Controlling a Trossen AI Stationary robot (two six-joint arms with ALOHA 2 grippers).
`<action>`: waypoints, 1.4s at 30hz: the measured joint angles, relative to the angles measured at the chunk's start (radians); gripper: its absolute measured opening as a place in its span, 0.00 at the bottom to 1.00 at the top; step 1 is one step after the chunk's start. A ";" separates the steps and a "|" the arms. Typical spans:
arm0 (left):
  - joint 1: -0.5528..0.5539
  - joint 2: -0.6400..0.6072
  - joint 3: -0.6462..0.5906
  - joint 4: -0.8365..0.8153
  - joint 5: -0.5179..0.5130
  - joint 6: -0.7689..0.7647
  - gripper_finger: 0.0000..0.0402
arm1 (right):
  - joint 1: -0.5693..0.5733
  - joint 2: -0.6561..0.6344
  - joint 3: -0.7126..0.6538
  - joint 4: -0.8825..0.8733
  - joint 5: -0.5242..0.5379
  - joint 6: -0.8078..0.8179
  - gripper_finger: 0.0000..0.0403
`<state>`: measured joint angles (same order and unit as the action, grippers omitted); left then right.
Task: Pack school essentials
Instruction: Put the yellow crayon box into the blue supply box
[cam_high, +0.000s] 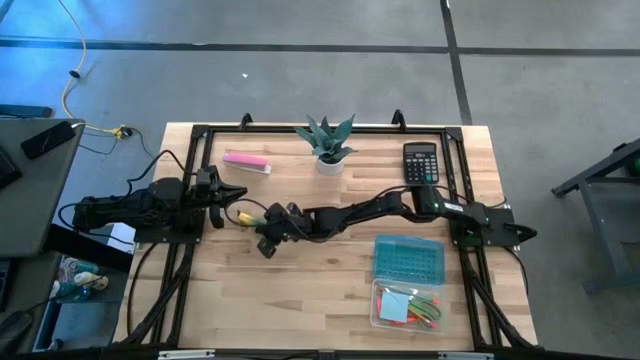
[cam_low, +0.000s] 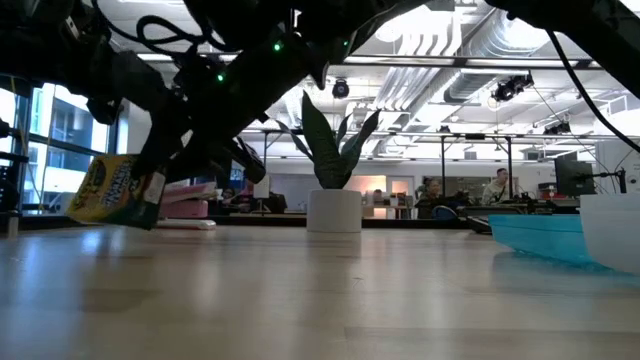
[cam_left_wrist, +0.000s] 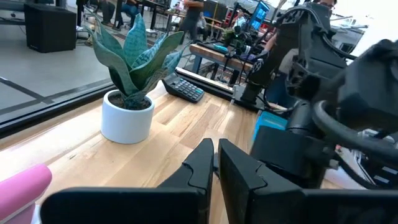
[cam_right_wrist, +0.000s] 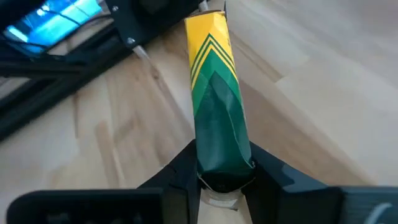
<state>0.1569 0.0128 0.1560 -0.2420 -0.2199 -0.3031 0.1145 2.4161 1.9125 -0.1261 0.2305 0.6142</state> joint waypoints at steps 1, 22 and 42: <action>0.000 0.000 0.000 0.000 0.000 0.000 0.04 | 0.005 0.000 0.000 0.004 0.001 0.020 0.21; 0.000 0.000 0.000 0.000 0.000 0.000 0.04 | 0.083 -0.002 0.001 0.087 0.073 0.289 0.21; 0.000 0.000 0.000 0.000 0.000 0.000 0.04 | 0.111 -0.121 0.003 -0.132 0.115 0.190 0.21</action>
<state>0.1568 0.0124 0.1562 -0.2420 -0.2199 -0.3031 0.2256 2.2946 1.9156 -0.2581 0.3450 0.8044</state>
